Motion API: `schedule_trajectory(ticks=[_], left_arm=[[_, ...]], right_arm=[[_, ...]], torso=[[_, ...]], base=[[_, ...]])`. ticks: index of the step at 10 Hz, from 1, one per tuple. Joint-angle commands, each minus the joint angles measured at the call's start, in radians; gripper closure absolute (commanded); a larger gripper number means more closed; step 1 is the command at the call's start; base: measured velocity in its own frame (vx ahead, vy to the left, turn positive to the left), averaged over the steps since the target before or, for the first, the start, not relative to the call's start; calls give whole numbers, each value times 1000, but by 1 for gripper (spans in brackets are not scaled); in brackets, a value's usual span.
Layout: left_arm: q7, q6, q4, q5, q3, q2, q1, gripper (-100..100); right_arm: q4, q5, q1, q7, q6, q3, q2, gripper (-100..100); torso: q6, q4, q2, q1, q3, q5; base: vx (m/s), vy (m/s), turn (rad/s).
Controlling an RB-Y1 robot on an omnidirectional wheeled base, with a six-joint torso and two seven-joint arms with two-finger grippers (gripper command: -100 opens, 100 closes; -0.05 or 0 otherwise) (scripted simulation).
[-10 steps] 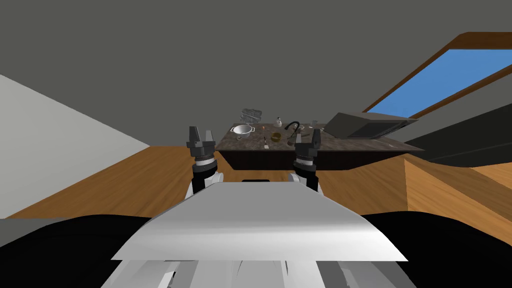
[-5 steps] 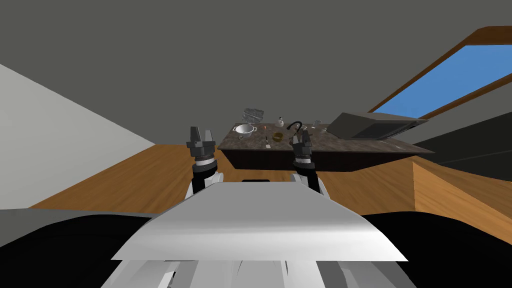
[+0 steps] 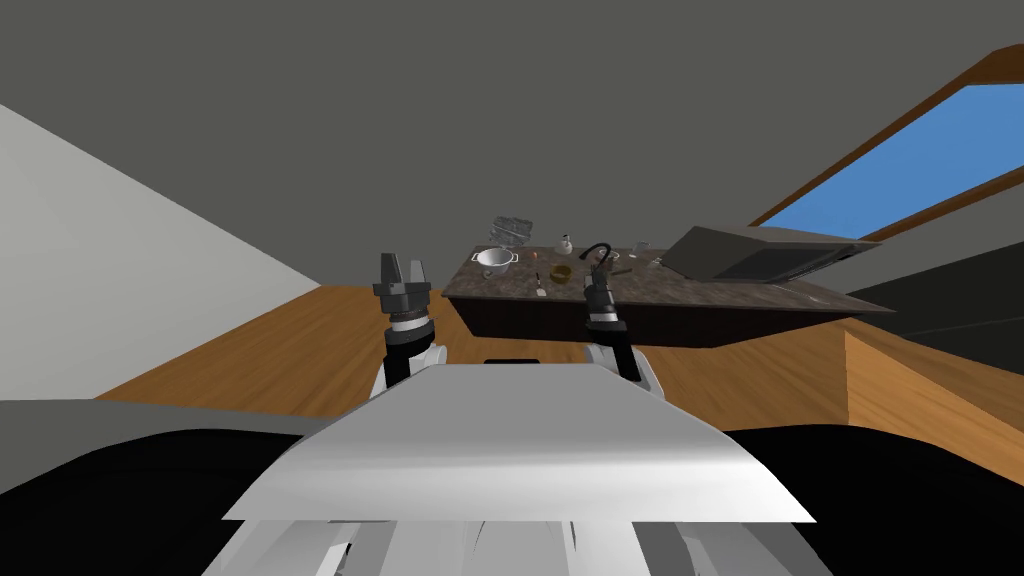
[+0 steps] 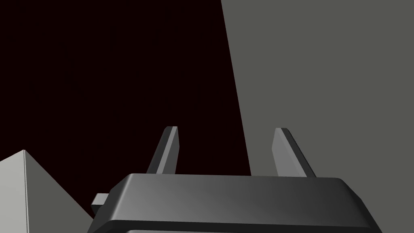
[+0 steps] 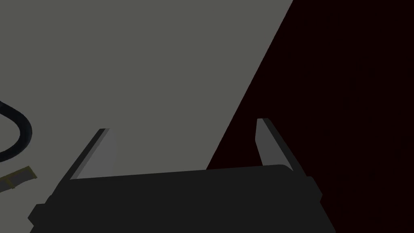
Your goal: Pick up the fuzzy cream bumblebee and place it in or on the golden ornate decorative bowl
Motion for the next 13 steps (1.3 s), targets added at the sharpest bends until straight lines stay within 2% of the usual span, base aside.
schedule_trajectory(ticks=[1,2,3,4,5,6,8,9,10,11,12,13], left_arm=[[0,0,0,0,0,0,0,0],[0,0,0,0,0,0,0,0],[0,0,0,0,0,0,0,0],[0,0,0,0,0,0,0,0],[0,0,0,0,0,0,0,0],[0,0,0,0,0,0,0,0],[0,0,0,0,0,0,0,0],[0,0,0,0,0,0,0,0],[0,0,0,0,0,0,0,0],[0,0,0,0,0,0,0,0],[0,0,0,0,0,0,0,0],[0,0,0,0,0,0,0,0]], right_arm=[[20,20,-18,45,50,-14,-10,-100],[20,20,-18,45,64,-14,-10,-100],[34,33,-30,75,97,-23,-16,-100],[34,33,-30,75,104,-23,-16,-100],[48,47,-41,107,146,-33,-21,-100],[48,47,-41,107,146,-33,-21,-100],[78,74,-66,171,211,-52,-29,-100],[78,74,-66,175,230,-52,-29,-100],[94,88,-79,210,263,-61,-32,-100],[94,88,-79,210,272,-61,-32,-100],[111,102,-93,247,310,-70,-34,-100],[111,102,-93,247,313,-70,-34,-100]], torso=[[0,0,0,0,0,0],[0,0,0,1,0,0],[0,0,0,0,0,0],[0,0,-1,0,0,0],[0,0,-1,-1,0,0],[0,0,-1,-1,-1,0],[0,0,-1,0,-1,0],[0,0,-2,1,-1,0],[0,0,-1,0,-1,0],[0,0,-2,0,-1,0],[0,0,-1,0,-1,0],[0,0,-2,0,-1,0]], base=[[-13,52,73],[-9,41,21],[-2,37,36],[3,27,23],[2,30,38],[2,27,20],[11,48,50],[10,36,13],[13,39,25],[10,33,12],[21,35,29],[18,27,13]])
